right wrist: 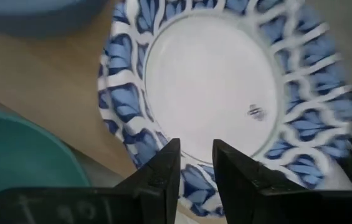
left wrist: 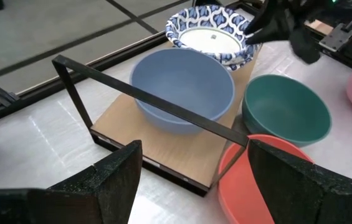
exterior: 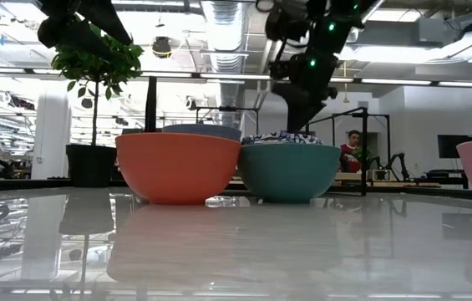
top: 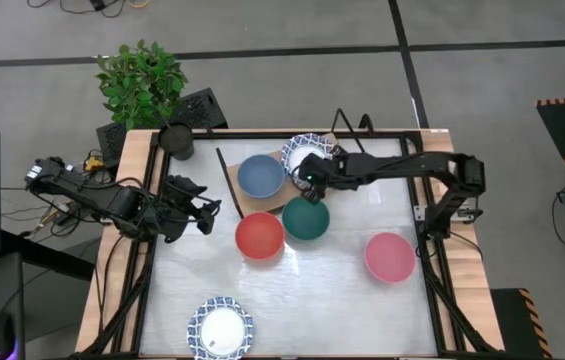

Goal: Place and stack bowls onto a shelf
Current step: Stack the white patterned bowl on top of the white patterned bowl on the shelf, then stack the white patterned bowl on top of the white patterned bowl

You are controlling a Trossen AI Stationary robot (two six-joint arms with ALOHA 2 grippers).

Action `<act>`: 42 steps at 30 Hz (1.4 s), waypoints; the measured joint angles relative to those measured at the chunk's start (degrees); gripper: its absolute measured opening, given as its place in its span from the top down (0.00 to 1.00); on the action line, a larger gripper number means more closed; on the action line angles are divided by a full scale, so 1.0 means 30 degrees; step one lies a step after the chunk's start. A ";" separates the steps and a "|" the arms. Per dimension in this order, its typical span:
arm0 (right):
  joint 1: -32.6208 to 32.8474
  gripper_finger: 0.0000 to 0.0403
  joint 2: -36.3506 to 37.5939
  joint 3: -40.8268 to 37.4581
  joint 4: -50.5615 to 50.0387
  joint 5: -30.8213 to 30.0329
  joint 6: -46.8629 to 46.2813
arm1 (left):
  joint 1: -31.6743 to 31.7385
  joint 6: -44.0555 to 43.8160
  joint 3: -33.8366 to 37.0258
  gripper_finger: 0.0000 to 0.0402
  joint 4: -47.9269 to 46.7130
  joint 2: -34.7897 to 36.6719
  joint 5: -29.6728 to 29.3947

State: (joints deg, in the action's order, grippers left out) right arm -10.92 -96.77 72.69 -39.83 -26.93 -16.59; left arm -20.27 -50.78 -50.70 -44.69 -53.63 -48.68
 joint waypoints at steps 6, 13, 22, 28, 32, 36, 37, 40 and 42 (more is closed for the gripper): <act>0.0298 0.71 -0.0582 -0.0007 -0.0059 0.0013 0.0005 | 0.0000 0.0000 0.0000 0.31 -0.0002 0.0000 0.0107; 0.0811 0.71 0.0618 -0.0007 -0.0090 -0.0075 0.0041 | 0.0000 0.0000 0.0000 0.31 -0.0003 0.0000 0.0104; 0.2829 0.71 0.3753 0.0000 0.0457 -0.0008 0.0004 | -0.0040 0.0055 0.0000 0.31 0.0000 -0.0003 0.5376; 0.4282 0.71 0.5208 0.0005 0.0551 -0.0051 -0.0253 | -0.1727 -0.0105 0.0000 0.31 0.1051 -0.1405 1.2478; 0.4846 0.71 0.5421 0.0000 0.0376 -0.0046 -0.0869 | -0.3716 -0.0160 -0.0015 0.31 0.2074 -0.3587 1.3228; 0.5120 0.71 0.5374 0.0000 0.0199 -0.0046 -0.0964 | -0.5409 -0.0325 -0.0015 0.31 0.3121 -0.6292 1.3371; 0.5146 0.71 0.5316 0.0000 0.0166 -0.0046 -0.0971 | -0.5703 -0.0385 -0.0015 0.31 0.3432 -0.6990 1.3688; 0.5102 0.71 0.5246 -0.0015 -0.0189 -0.0039 -0.0986 | -0.6417 -0.0447 -0.0015 0.31 0.4542 -0.8799 1.4618; 0.5095 0.71 0.5259 -0.0015 -0.0112 -0.0046 -0.1021 | -0.6755 -0.0573 -0.0015 0.31 0.4709 -0.9882 1.4649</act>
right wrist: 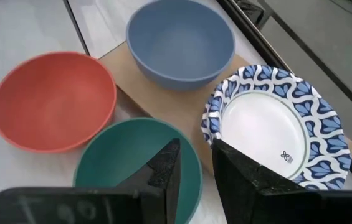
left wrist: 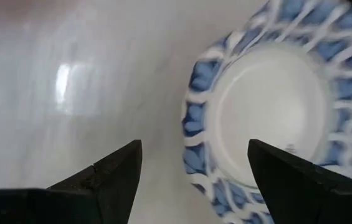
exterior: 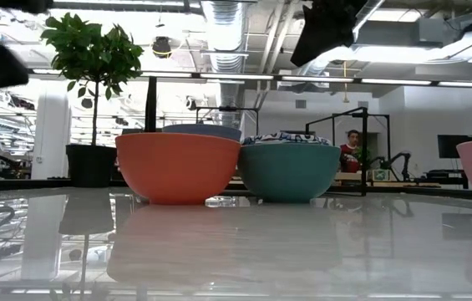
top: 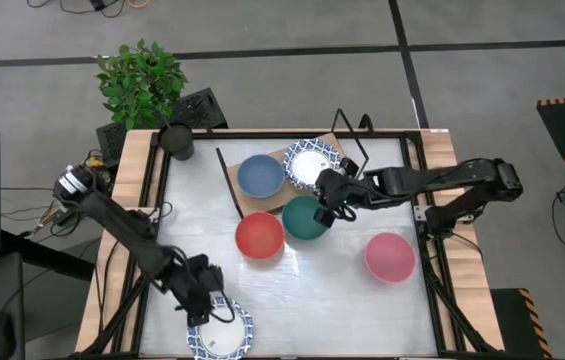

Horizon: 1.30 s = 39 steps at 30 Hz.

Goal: Place and stack bowls onto a shelf
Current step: Stack the white patterned bowl on top of the white patterned bowl

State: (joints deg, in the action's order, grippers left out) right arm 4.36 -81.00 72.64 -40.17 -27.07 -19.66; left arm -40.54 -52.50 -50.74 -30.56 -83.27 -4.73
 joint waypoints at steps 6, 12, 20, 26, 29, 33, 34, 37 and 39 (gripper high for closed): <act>0.0000 0.71 0.0002 0.0000 0.0017 0.0000 0.0002 | -0.0105 -0.0273 0.0000 0.31 0.0209 -0.2432 0.0978; 0.0000 0.71 0.0002 0.0000 0.0010 0.0000 0.0006 | -0.0068 0.0196 0.0007 0.33 0.0152 -0.3274 0.1993; 0.0000 0.71 0.0002 0.0000 -0.0002 0.0000 0.0013 | -0.0057 -0.0593 -0.0015 0.61 -0.0042 -0.2754 0.1892; 0.0000 0.71 0.0002 0.0000 -0.0011 0.0000 0.0013 | -0.0057 -0.1771 -0.0015 0.90 0.0004 -0.2715 0.2099; 0.0048 0.71 0.0002 0.0000 -0.0028 0.0002 0.0020 | -0.0016 -0.2915 -0.0022 0.98 0.0013 -0.2714 0.2026; 0.0051 0.71 0.0002 0.0007 -0.0054 0.0030 0.0036 | 0.0112 -0.4321 -0.0137 0.98 -0.0049 -0.2714 0.2177; 0.0051 0.71 0.0002 0.0007 -0.0048 0.0036 0.0050 | 0.0135 -0.4621 -0.0259 0.99 -0.0053 -0.2714 0.2159; 0.0051 0.71 0.0002 0.0007 -0.0069 0.0044 0.0064 | 0.0260 -0.5328 -0.0843 1.00 -0.0063 -0.2722 0.2145; 0.0051 0.71 0.0002 0.0007 -0.0144 0.0105 0.0061 | 0.0408 -0.5713 -0.1375 1.00 -0.0270 -0.2723 0.1966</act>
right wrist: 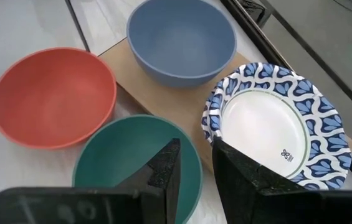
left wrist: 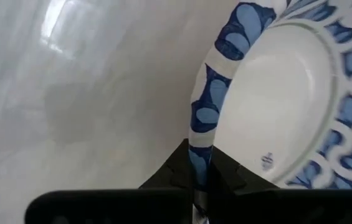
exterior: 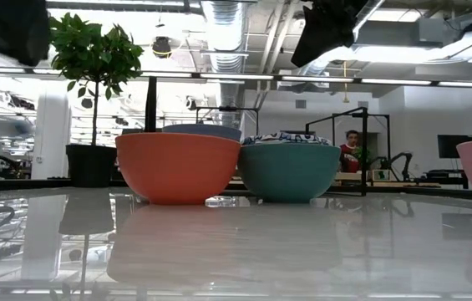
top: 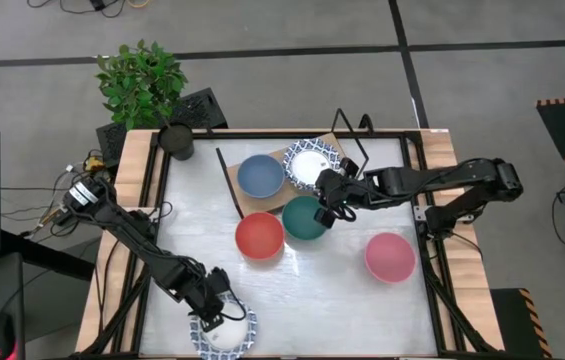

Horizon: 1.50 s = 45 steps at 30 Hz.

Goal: Place and stack bowls onto a shelf
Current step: Stack the white patterned bowl on top of the white patterned bowl

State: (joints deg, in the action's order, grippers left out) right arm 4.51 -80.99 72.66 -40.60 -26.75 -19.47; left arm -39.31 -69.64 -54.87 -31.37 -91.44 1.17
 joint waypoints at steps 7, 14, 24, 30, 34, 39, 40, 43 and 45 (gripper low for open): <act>-0.0007 0.71 0.0000 0.0000 -0.0478 0.0764 -0.0005 | 0.0932 -0.0004 -0.2985 1.00 -0.3487 -0.0006 -0.1166; -0.0015 0.71 0.1248 0.0015 -0.1680 0.0736 -0.0522 | 0.1996 0.2067 -0.7289 1.00 -0.7842 -0.0006 -0.4125; 0.0821 0.71 0.3632 0.0015 0.0736 0.0672 -0.0939 | 0.3966 0.3507 -1.2765 1.00 -1.4586 -0.0006 -1.4857; 0.1365 0.71 0.3813 -0.0007 0.3765 0.0390 0.1028 | 0.5149 0.5617 -1.4303 1.00 -1.4478 0.0001 -2.0665; 0.1372 0.69 0.3441 -0.0005 0.5308 0.0390 0.3041 | 0.5712 0.7274 -1.4516 1.00 -1.3746 -0.0006 -2.2064; 0.1362 0.59 0.2796 -0.0019 0.6699 0.0390 0.4551 | 0.6198 0.7493 -1.4537 1.00 -1.3721 -0.0006 -2.2029; 0.1349 0.56 0.2650 0.0068 0.7052 0.0357 0.4593 | 0.6216 0.7565 -1.4537 1.00 -1.3691 -0.0006 -2.2043; 0.1135 0.50 0.2397 -0.0040 0.6600 0.0299 0.4651 | 0.6194 0.7699 -1.4537 1.00 -1.3641 -0.0006 -2.2074; 0.0914 0.46 0.2052 0.0042 0.6986 0.0303 0.4651 | 0.6194 0.7707 -1.4537 1.00 -1.3641 -0.0006 -2.2051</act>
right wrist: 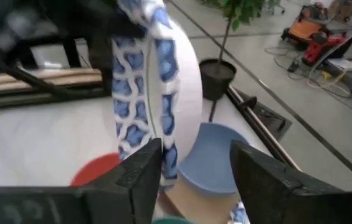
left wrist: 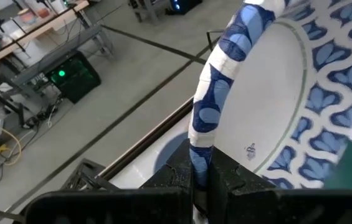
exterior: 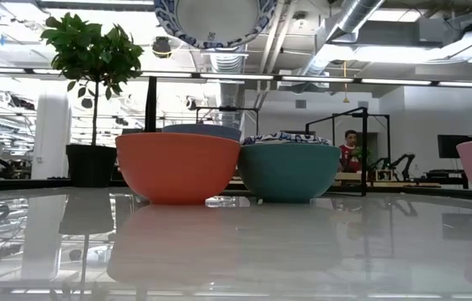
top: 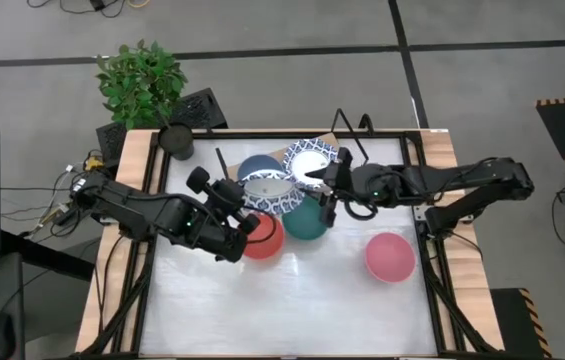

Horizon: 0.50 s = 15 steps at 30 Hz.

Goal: Place and stack bowls onto a shelf
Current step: Stack the white patterned bowl on top of the white patterned bowl

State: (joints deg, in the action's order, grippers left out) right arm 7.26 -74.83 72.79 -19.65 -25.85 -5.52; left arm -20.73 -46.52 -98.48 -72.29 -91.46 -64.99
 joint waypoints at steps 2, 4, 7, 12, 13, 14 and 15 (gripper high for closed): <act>-0.0137 0.44 -0.0273 -0.0042 -0.0138 0.0007 -0.0007 | 0.0000 0.0000 0.0000 1.00 0.0000 0.0000 -0.0013; -0.0249 0.44 -0.0631 -0.0042 0.0215 0.0020 0.0000 | 0.0013 0.0007 0.0000 1.00 0.0005 0.0000 -0.0075; -0.0251 0.45 -0.0864 -0.0042 0.0490 0.0044 0.0000 | 0.0000 0.0129 0.0000 1.00 0.0006 0.0000 -0.0067; -0.0251 0.56 -0.1025 -0.0049 0.0863 0.0007 0.0000 | 0.0019 0.0301 0.0000 1.00 -0.0034 0.0000 0.0005; -0.0251 0.60 -0.1005 -0.0049 0.0938 0.0000 0.0000 | 0.0048 0.0301 0.0000 1.00 -0.0046 0.0000 0.0005; -0.0251 0.63 -0.0985 -0.0049 0.0951 -0.0007 0.0000 | 0.0058 0.0306 0.0000 1.00 -0.0053 0.0000 0.0014; -0.0251 0.67 -0.0974 -0.0042 0.0949 -0.0019 0.0000 | 0.0060 0.0306 0.0000 1.00 -0.0066 0.0000 0.0018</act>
State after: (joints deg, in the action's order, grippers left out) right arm 6.50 -77.76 72.66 -16.80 -25.90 -5.52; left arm -20.55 -45.60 -98.48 -72.49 -91.46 -64.93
